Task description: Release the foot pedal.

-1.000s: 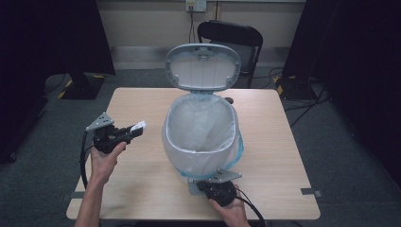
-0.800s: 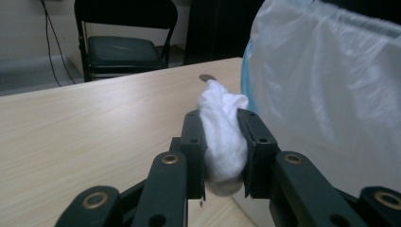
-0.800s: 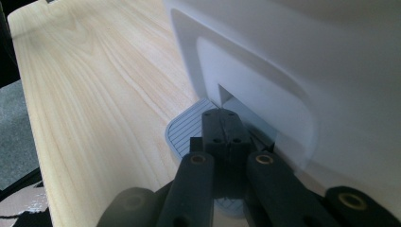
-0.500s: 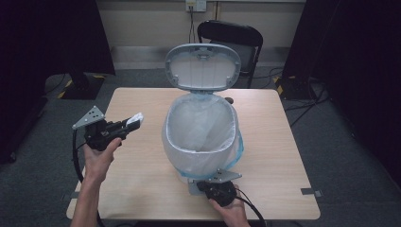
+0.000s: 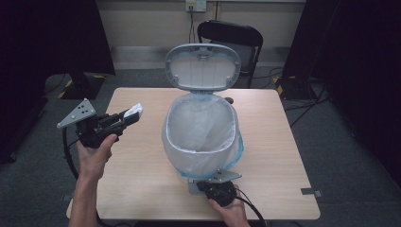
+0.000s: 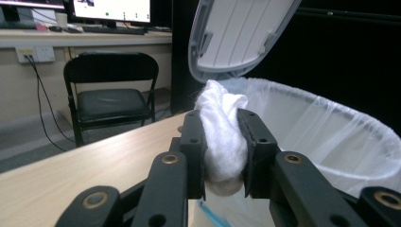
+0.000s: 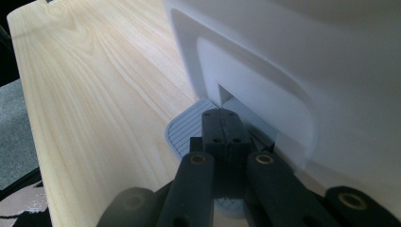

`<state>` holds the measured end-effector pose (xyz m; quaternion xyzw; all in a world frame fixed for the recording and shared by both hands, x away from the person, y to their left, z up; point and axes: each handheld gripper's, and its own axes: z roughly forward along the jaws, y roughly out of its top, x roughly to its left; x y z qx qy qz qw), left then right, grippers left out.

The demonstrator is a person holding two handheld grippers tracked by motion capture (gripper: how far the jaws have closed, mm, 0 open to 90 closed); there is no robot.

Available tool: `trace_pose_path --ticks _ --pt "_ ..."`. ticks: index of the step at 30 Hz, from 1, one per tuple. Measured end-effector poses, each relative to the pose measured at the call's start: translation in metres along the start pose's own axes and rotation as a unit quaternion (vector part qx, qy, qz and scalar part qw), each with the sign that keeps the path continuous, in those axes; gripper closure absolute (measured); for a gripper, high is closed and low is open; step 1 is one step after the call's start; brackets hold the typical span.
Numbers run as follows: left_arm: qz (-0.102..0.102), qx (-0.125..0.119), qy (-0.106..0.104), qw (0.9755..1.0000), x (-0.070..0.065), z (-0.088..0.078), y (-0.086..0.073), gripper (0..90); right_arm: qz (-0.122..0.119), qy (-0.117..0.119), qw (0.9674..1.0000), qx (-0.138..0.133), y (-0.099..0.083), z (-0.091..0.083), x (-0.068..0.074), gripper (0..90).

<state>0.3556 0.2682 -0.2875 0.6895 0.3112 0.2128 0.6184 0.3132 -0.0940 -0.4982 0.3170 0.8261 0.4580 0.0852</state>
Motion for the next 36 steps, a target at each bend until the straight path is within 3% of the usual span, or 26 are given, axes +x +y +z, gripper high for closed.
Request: trace_pose_path --ticks 6,11,15,25,30,32,36 --pt "0.01 -0.016 -0.025 0.9995 -0.011 0.001 0.015 74.2 0.0 0.0 1.0 0.0 0.0 0.0 0.0 90.0" --pt "0.02 -0.034 -0.053 0.9978 -0.027 0.005 0.031 74.1 0.0 0.0 1.0 0.0 0.0 0.0 0.0 90.0" --pt "0.026 -0.04 -0.065 0.9967 -0.031 0.008 0.039 74.1 0.0 0.0 1.0 0.0 0.0 0.0 0.0 90.0" --pt "0.042 -0.045 -0.103 0.9927 -0.057 0.04 0.058 74.1 -0.001 -0.001 1.0 0.0 0.0 0.0 0.001 90.0" --pt "0.055 -0.031 -0.113 0.9917 -0.066 0.053 0.063 74.0 -0.002 -0.002 1.0 0.001 0.0 0.0 0.0 90.0" --pt "0.052 -0.018 -0.129 0.9902 -0.071 0.066 0.067 73.7 -0.001 -0.002 1.0 0.001 0.0 0.0 0.001 90.0" --pt "0.052 -0.007 -0.139 0.9889 -0.073 0.077 0.068 73.4 -0.001 -0.002 1.0 0.001 0.0 0.0 0.001 90.0"
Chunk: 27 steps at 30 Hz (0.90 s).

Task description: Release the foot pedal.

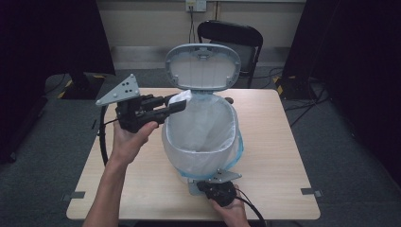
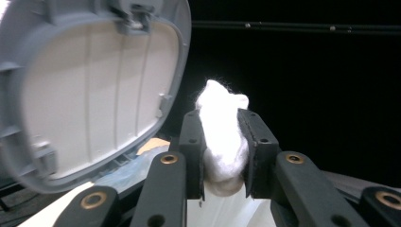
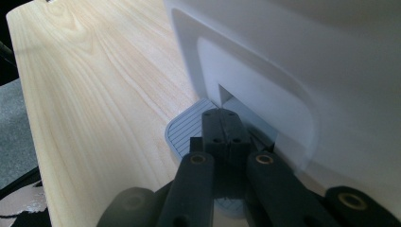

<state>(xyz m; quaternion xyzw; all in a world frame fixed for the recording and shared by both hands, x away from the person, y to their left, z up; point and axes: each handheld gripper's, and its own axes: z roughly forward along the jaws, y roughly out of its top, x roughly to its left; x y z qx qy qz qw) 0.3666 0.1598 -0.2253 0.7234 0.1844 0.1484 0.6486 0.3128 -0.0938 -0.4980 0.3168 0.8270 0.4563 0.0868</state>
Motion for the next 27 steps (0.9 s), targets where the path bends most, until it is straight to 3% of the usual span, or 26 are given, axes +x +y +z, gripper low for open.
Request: trace_pose_path --ticks 10,16,18,24,26,27 --pt "-0.025 0.032 -0.029 0.9987 0.012 0.035 -0.006 67.3 0.0 0.0 1.0 0.0 0.0 0.0 0.0 90.0" --pt "-0.027 0.036 -0.024 0.9987 0.012 0.042 -0.004 44.5 -0.001 0.001 1.0 -0.001 0.0 0.0 0.0 90.0" --pt "-0.027 0.036 -0.028 0.9986 0.013 0.042 -0.003 40.8 -0.001 0.0 1.0 0.0 0.0 0.0 0.0 90.0" --pt "-0.021 0.024 -0.011 0.9994 0.012 0.032 -0.002 34.7 -0.001 0.0 1.0 0.0 0.0 0.0 0.0 90.0" --pt "-0.026 0.022 0.004 0.9994 0.013 0.026 -0.003 34.3 -0.002 0.0 1.0 -0.001 0.0 0.0 0.0 90.0" --pt "-0.028 0.025 0.025 0.999 0.015 0.021 -0.004 33.9 -0.001 0.0 1.0 -0.001 0.0 0.0 0.0 90.0"
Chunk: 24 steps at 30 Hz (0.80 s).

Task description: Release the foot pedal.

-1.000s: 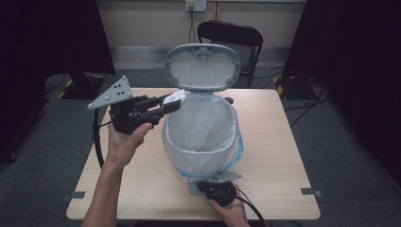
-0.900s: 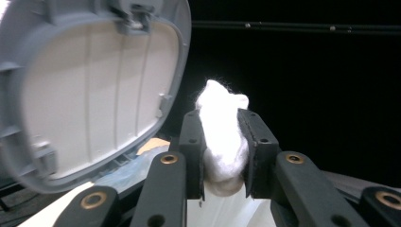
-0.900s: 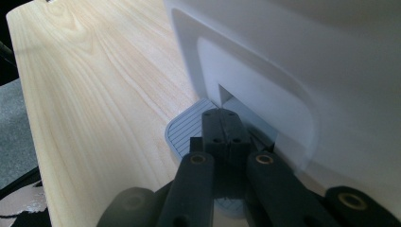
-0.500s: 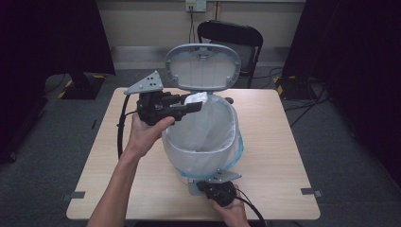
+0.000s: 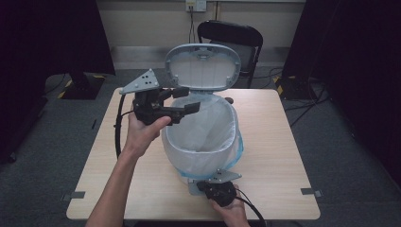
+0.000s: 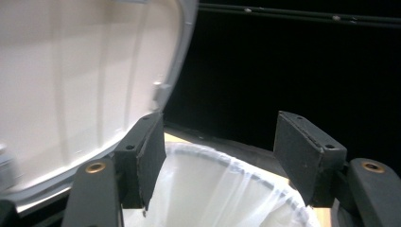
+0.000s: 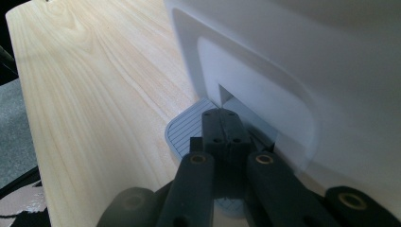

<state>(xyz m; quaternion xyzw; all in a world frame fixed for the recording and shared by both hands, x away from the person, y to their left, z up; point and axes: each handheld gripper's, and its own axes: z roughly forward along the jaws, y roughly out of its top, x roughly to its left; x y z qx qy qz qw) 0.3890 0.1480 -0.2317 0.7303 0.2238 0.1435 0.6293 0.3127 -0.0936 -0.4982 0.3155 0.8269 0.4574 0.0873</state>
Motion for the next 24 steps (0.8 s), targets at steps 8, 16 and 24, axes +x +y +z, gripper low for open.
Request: trace_pose_path --ticks 8,16,24 --pt "-0.018 -0.001 0.063 0.9978 0.015 -0.029 -0.014 29.4 0.003 0.0 1.0 0.0 0.0 0.0 0.0 90.0" --pt "-0.029 -0.006 0.12 0.9924 0.033 -0.068 -0.034 28.2 0.004 0.001 1.0 0.0 0.0 0.0 -0.001 90.0" --pt "-0.042 -0.006 0.155 0.9869 0.047 -0.102 -0.051 27.5 0.004 0.0 1.0 0.001 0.0 0.0 -0.001 90.0"
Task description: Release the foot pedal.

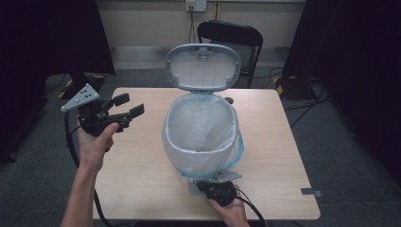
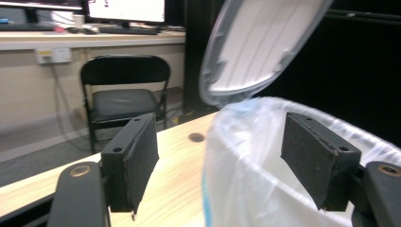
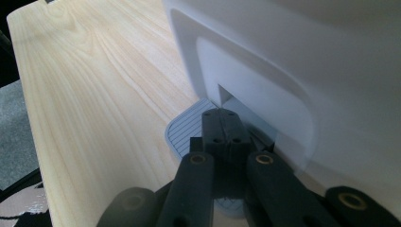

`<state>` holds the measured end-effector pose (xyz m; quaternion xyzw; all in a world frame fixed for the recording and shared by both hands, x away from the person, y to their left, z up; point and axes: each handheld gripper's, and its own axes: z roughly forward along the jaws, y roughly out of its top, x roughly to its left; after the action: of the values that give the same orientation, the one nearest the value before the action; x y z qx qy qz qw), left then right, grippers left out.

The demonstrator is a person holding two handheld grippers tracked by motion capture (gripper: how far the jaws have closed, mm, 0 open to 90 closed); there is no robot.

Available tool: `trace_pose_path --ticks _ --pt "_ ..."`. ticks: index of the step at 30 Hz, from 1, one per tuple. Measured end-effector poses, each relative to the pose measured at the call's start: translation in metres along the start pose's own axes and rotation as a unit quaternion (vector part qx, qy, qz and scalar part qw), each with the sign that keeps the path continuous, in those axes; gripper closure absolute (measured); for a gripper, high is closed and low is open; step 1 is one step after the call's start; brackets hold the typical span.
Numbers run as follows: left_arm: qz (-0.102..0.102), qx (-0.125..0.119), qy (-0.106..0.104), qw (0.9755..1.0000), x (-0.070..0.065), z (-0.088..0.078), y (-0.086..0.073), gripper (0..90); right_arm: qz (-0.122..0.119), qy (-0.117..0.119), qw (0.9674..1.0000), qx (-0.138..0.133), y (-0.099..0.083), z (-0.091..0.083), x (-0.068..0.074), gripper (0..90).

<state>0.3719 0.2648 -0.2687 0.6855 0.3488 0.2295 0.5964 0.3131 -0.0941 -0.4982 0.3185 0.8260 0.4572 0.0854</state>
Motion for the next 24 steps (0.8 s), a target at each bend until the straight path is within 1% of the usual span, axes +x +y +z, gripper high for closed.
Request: trace_pose_path --ticks 3,4,5,6,7,8,9,10,11,13,14,15,16,17,19,20,22,23,24 --pt "-0.003 0.006 0.012 0.9999 0.007 -0.006 -0.008 27.1 0.0 0.0 1.0 0.0 0.0 0.0 0.0 90.0" --pt "-0.003 0.008 0.02 0.9998 0.009 -0.007 -0.012 27.1 0.0 0.0 1.0 0.0 0.0 0.0 0.0 90.0" --pt "-0.003 0.019 0.032 0.9993 0.013 -0.008 -0.02 26.4 0.0 0.0 1.0 0.0 0.0 0.0 0.0 90.0" --pt "-0.003 0.019 0.032 0.9993 0.013 -0.008 -0.02 26.2 0.0 0.0 1.0 0.0 0.0 0.0 0.0 90.0" --pt "-0.003 0.023 0.041 0.9989 0.014 -0.008 -0.023 26.2 0.0 0.001 1.0 0.0 0.0 0.0 0.0 90.0" --pt "0.001 0.032 0.058 0.9978 0.015 -0.009 -0.029 26.2 0.0 0.001 1.0 0.0 0.0 0.0 0.0 90.0" --pt "0.003 0.035 0.061 0.9975 0.016 -0.009 -0.032 25.9 0.001 0.001 1.0 0.0 0.0 0.0 0.0 90.0" --pt "-0.001 0.042 0.056 0.9975 0.019 -0.008 -0.037 25.9 0.001 0.001 1.0 0.0 0.0 0.0 0.0 90.0" --pt "-0.009 0.052 0.056 0.9971 0.021 -0.008 -0.042 25.9 0.002 0.002 1.0 0.0 0.0 0.0 0.0 90.0" --pt "-0.013 0.065 0.067 0.9955 0.023 -0.007 -0.053 25.9 0.002 0.002 1.0 0.0 0.0 0.0 0.0 90.0" --pt "-0.011 0.08 0.072 0.9942 0.026 -0.006 -0.061 25.9 0.002 0.002 1.0 0.0 0.0 0.0 0.0 90.0" --pt "-0.011 0.088 0.073 0.9934 0.027 -0.005 -0.065 25.5 0.002 0.002 1.0 0.0 0.0 0.0 0.0 90.0" --pt "-0.012 0.1 0.078 0.9918 0.028 -0.003 -0.071 25.0 0.002 0.002 1.0 0.0 0.0 0.0 0.0 90.0" --pt "-0.016 0.108 0.083 0.9906 0.029 -0.002 -0.078 23.6 0.003 0.002 1.0 0.0 0.0 0.0 0.0 90.0" --pt "-0.022 0.123 0.085 0.9886 0.03 0.0 -0.092 22.2 0.003 0.002 1.0 0.0 0.0 0.0 0.0 90.0" --pt "-0.022 0.132 0.089 0.987 0.031 0.001 -0.099 22.2 0.004 0.003 1.0 -0.001 0.0 0.0 0.0 90.0" --pt "-0.029 0.15 0.099 0.9833 0.031 0.006 -0.118 24.0 0.004 0.004 1.0 -0.001 0.0 0.0 -0.001 90.0" --pt "-0.028 0.156 0.102 0.982 0.032 0.008 -0.124 25.4 0.004 0.004 1.0 -0.001 0.0 0.0 -0.001 90.0" --pt "-0.034 0.175 0.1 0.9789 0.034 0.011 -0.138 25.2 0.003 0.005 1.0 -0.001 0.0 0.0 -0.001 90.0"
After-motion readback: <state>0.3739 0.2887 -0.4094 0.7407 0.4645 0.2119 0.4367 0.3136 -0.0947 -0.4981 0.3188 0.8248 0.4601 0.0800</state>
